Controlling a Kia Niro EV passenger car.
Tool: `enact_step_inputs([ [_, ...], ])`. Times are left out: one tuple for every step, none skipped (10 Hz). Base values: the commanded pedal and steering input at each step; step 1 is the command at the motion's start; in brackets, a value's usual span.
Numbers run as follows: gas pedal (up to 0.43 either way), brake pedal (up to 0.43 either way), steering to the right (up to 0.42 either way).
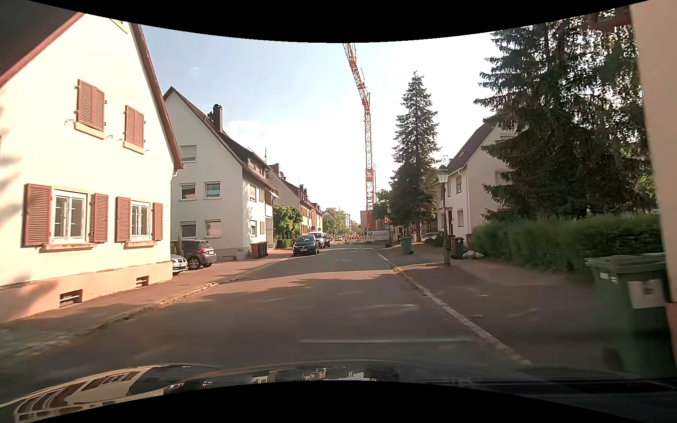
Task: Follow the waypoints while adhering to traffic rules and regulations
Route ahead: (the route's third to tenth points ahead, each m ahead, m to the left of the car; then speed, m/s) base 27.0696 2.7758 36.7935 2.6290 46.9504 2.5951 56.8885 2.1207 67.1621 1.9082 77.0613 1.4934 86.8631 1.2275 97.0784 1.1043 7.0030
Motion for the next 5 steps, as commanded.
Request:
enact_step_inputs([
  [0.079,0.000,-0.006],
  [0.079,0.000,-0.006],
  [0.079,0.000,-0.004],
  [0.079,0.000,-0.001],
  [0.067,0.000,-0.001],
])
